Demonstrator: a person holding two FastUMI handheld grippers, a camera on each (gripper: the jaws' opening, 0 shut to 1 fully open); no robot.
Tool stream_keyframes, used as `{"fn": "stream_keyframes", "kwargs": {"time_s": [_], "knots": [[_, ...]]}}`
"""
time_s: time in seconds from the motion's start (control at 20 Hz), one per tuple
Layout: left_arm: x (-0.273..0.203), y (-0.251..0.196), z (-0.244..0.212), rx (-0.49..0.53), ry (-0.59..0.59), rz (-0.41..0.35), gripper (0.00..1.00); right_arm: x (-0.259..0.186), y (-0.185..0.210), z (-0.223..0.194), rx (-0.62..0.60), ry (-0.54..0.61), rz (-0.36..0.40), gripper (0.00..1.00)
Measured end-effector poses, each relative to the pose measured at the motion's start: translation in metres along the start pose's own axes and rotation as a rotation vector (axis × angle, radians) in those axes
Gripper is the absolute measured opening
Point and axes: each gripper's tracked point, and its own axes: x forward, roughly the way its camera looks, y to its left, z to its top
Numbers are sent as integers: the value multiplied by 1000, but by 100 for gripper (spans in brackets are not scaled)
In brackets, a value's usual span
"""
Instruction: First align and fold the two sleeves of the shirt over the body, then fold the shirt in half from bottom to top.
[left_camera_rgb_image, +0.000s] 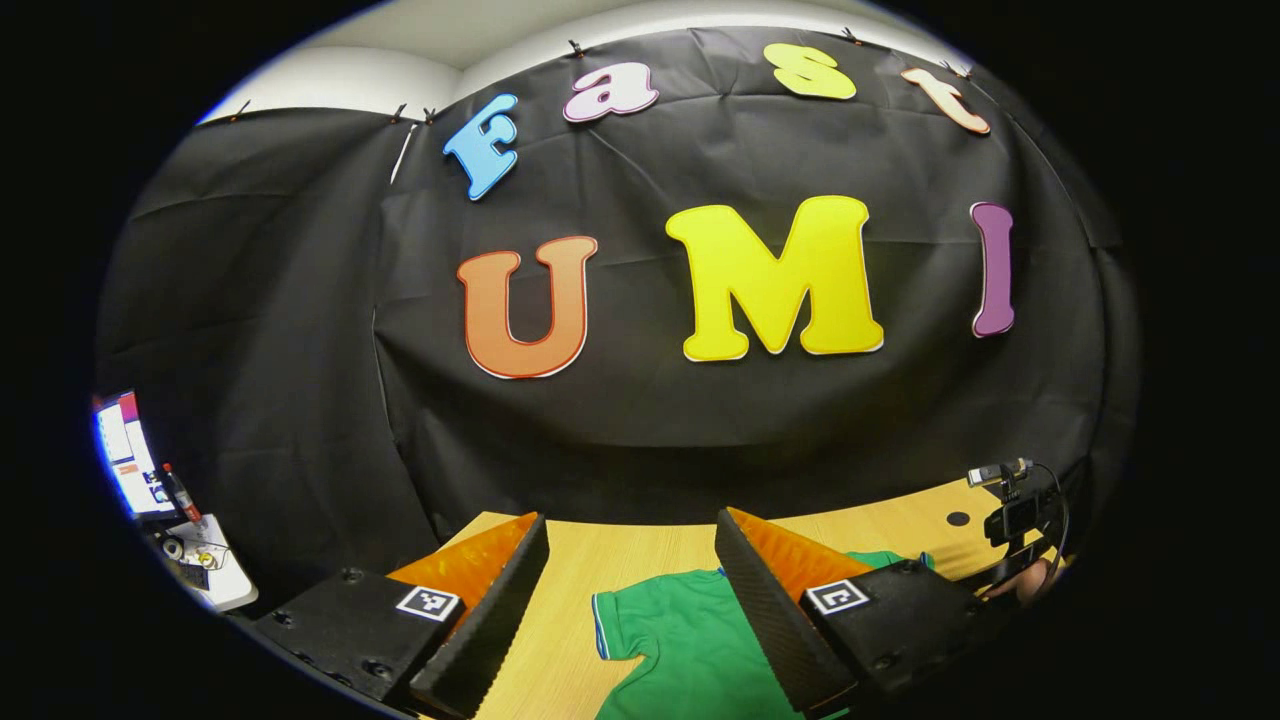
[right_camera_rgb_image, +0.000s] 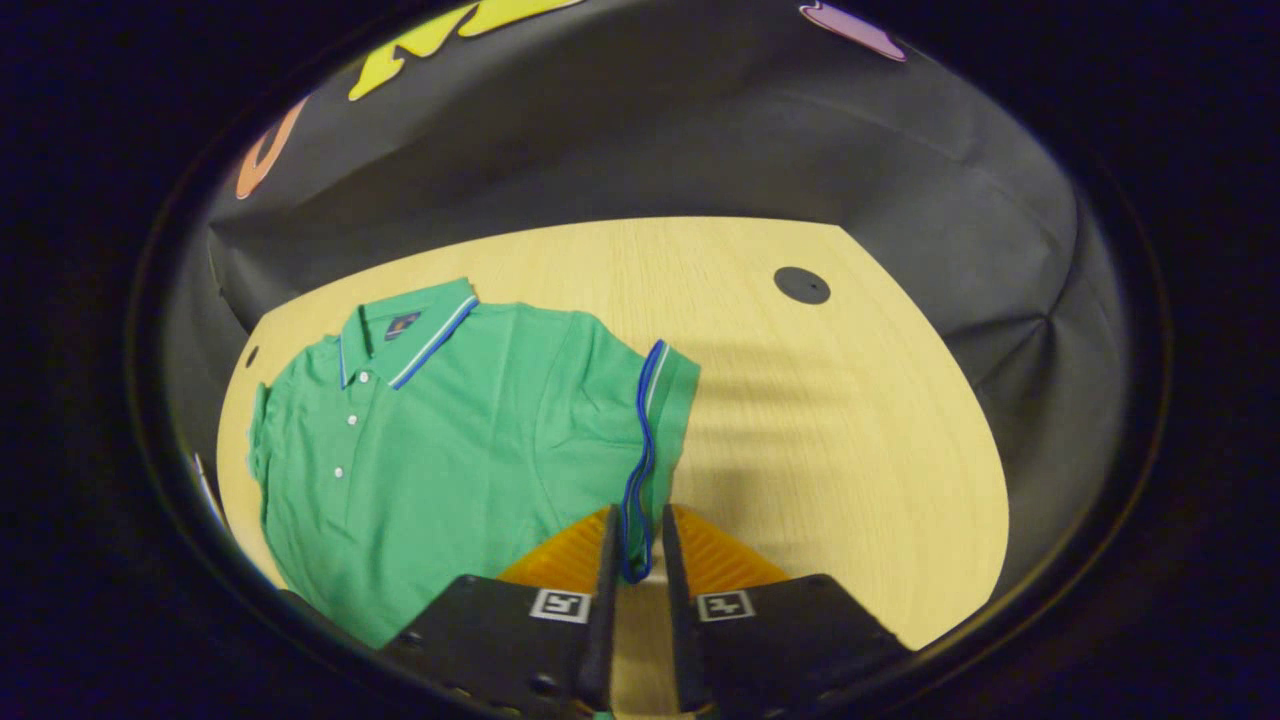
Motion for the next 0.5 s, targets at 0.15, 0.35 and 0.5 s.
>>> {"fn": "stream_keyframes", "kwargs": {"time_s": [0.15,0.35,0.5], "knots": [[2,1,-3,-3,11,7,100,-4,3,6,58,11,28,1],[8,11,-14,-17,37,23,100,-27,13,26,70,-30,84,0],[13,22,-19,-17,39,39,100,-53,40,45,16,-83,122,0]]}}
